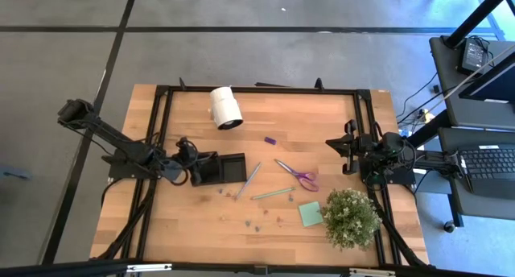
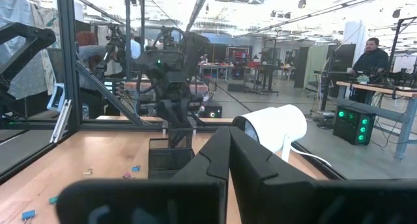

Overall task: Pick and place office supplies into organizer
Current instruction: Put the black pen into the black desk organizer, then put the purple scissors into the black desk organizer

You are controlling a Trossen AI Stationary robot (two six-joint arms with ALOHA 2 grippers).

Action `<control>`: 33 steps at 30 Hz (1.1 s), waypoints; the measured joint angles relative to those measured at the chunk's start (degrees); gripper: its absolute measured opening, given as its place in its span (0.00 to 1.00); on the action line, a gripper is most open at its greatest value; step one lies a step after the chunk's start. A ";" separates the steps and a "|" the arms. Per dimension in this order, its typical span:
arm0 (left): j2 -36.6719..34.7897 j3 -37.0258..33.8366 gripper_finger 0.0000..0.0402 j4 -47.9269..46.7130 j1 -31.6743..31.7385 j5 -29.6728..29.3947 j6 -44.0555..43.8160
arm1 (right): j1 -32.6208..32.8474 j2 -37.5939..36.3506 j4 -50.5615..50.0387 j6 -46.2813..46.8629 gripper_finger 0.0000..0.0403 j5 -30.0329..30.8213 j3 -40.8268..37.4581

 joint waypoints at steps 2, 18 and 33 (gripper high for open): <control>0.01 1.14 0.20 0.52 0.00 0.10 2.73 | 0.02 0.00 0.00 0.00 0.03 0.02 0.00; -0.02 11.33 0.27 4.17 0.00 2.07 19.18 | 0.02 0.00 0.00 0.00 0.03 0.00 0.00; 0.31 11.34 0.26 10.91 0.00 8.71 21.09 | 0.00 0.02 2.11 3.20 0.03 0.00 0.02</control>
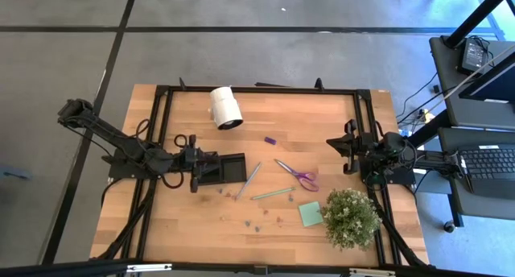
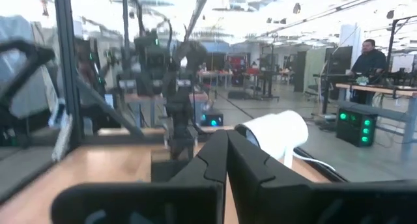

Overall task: Pick and place office supplies into organizer
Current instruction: Put the purple scissors into the black desk organizer

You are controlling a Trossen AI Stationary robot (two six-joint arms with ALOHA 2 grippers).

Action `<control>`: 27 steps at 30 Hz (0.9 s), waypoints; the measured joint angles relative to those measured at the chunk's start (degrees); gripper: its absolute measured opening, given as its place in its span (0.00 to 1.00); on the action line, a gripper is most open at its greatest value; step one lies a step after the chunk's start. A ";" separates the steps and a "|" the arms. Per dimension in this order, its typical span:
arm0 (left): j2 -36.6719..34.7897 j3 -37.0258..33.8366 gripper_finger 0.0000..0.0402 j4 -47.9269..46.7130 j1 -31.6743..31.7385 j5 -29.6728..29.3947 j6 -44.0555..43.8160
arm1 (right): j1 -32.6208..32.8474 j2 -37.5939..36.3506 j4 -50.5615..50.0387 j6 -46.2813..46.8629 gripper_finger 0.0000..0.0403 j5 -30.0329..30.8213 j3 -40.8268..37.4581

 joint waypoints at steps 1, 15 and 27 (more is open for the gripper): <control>0.02 0.00 0.26 -0.02 0.00 0.00 0.06 | 0.02 -0.02 0.78 0.42 0.03 0.01 0.00; 0.04 0.00 0.26 -0.04 0.00 -0.17 4.78 | 0.02 0.00 2.48 6.11 0.03 0.01 0.00; 0.04 0.00 0.26 -0.67 0.00 -0.17 5.59 | 0.01 3.38 2.70 5.56 0.03 -0.90 1.27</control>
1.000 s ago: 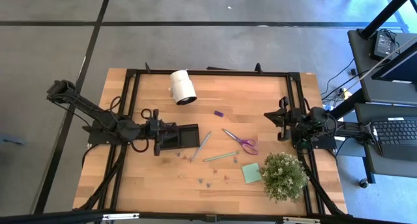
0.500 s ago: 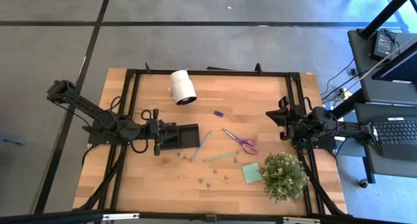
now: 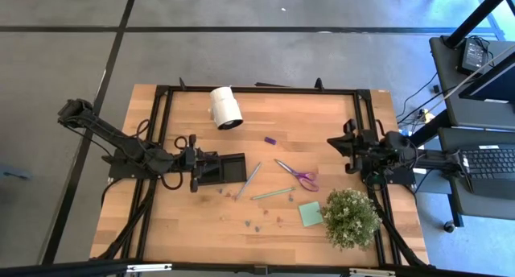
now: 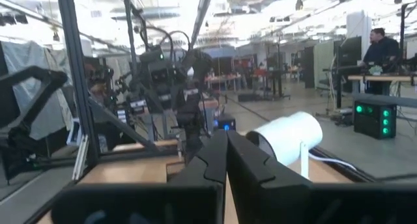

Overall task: Pick and place office supplies into organizer
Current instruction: Put the purple scissors into the black desk organizer

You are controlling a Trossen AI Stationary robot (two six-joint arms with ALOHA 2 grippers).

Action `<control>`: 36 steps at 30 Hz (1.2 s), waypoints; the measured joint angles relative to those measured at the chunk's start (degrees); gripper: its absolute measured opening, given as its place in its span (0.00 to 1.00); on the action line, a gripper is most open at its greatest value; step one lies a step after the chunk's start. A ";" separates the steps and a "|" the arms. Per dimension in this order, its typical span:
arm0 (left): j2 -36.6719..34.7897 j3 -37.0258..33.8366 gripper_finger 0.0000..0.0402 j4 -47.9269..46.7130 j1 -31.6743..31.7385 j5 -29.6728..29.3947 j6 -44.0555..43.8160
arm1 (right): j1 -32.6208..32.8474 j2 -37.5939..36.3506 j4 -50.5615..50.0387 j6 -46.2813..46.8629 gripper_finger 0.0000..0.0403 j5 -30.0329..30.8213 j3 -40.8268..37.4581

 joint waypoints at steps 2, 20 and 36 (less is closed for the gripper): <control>0.00 0.00 0.26 -0.24 0.00 0.00 0.00 | 0.01 2.74 -0.84 -0.06 0.03 0.28 1.47; 0.02 -0.02 0.26 -0.23 0.00 0.02 0.02 | 6.01 43.63 -31.37 5.55 0.03 -3.72 34.85; 0.02 -0.02 0.26 -0.29 0.01 0.02 0.00 | 7.68 62.92 -50.96 26.07 0.08 -5.69 46.85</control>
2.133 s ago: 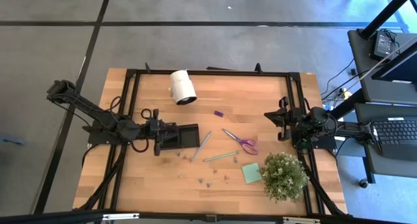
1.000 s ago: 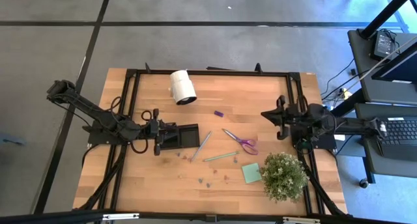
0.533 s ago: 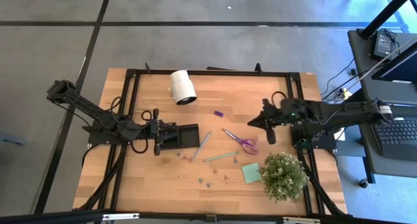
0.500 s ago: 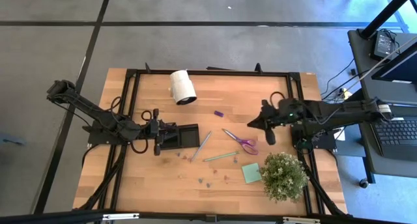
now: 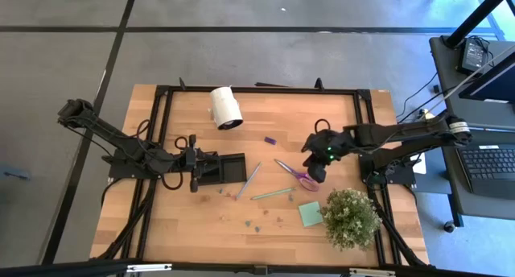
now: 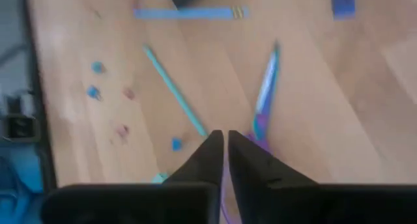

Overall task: Pick and place office supplies into organizer
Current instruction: Put the purple scissors into the black desk organizer

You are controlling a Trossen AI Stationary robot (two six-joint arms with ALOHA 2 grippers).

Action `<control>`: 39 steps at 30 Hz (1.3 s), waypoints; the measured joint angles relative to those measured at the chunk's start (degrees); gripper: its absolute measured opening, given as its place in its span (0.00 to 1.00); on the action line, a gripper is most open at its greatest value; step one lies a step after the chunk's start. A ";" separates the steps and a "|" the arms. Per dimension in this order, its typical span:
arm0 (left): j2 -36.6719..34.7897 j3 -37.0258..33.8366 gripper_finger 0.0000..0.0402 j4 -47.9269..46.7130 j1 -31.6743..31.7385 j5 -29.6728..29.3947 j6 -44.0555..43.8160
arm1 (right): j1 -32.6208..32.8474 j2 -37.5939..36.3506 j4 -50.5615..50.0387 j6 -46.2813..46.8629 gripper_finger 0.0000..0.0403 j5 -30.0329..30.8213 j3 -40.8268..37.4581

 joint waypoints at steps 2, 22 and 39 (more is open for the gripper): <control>0.00 0.00 0.26 -0.14 -0.01 0.00 0.02 | 0.00 1.68 -1.80 0.46 0.14 -0.47 0.00; 0.00 -0.04 0.26 -0.89 0.01 0.22 0.02 | 1.43 15.70 -6.72 -1.68 0.37 -5.43 -0.09; 0.00 -0.04 0.26 -0.85 0.01 0.20 0.00 | 7.52 29.62 -16.72 -4.76 0.37 4.64 10.68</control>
